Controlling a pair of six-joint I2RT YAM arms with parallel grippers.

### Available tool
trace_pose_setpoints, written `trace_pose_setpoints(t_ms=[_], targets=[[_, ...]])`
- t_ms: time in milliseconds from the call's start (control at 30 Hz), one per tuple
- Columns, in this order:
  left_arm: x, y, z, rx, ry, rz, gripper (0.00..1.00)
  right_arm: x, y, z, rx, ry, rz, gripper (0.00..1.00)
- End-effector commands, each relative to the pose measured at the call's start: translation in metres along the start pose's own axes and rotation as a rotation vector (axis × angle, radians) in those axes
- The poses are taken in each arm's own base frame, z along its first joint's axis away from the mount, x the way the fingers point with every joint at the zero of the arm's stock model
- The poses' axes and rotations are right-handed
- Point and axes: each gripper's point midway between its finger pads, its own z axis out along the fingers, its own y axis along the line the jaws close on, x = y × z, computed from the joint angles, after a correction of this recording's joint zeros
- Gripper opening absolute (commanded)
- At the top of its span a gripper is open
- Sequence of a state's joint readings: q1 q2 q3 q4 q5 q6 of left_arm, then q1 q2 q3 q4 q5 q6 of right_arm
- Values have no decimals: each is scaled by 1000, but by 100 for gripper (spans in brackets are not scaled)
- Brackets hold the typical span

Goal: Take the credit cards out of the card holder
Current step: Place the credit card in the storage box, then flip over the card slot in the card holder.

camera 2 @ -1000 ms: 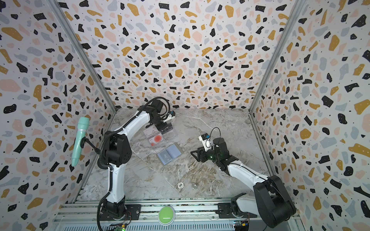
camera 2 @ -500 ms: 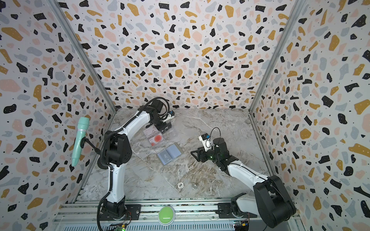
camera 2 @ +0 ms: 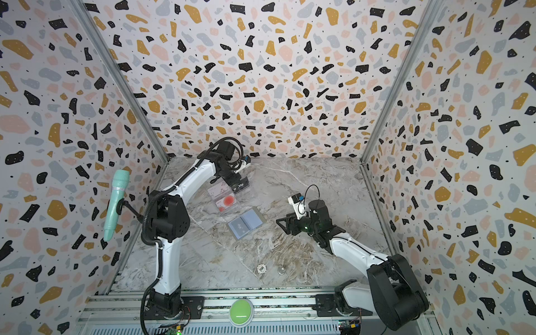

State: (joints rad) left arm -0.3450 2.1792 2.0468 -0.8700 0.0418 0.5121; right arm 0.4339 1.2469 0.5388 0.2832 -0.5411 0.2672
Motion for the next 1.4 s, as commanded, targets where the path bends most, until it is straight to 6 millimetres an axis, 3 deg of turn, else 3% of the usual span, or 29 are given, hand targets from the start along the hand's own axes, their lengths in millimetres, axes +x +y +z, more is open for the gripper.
trace_pose_setpoints(t_ms=[0, 133, 267, 367, 533, 700, 867, 1233, 1367], targets=[[-23, 25, -51, -124, -87, -81, 41, -8, 0, -3, 17, -10, -22, 67], [-21, 22, -80, -135, -114, -152, 42, -7, 0, -3, 32, 1, -38, 67], [-10, 4, -110, -112, -209, -241, 43, -7, 1, 0, 39, 14, -58, 67], [6, -22, -125, -59, -304, -309, 45, -6, 1, 5, 43, 36, -71, 67], [42, -77, -130, 72, -449, -435, 44, -7, 6, 15, 72, 82, -121, 68], [82, -127, -112, 182, -518, -558, 36, -8, 9, 30, 106, 126, -150, 67], [126, -152, -86, 191, -487, -661, 31, -11, 14, 47, 136, 156, -166, 68], [160, -172, -44, 236, -465, -802, 16, 11, 39, 100, 177, 341, -314, 68], [165, -162, -38, 168, -482, -819, 15, 20, 53, 122, 167, 382, -347, 68]])
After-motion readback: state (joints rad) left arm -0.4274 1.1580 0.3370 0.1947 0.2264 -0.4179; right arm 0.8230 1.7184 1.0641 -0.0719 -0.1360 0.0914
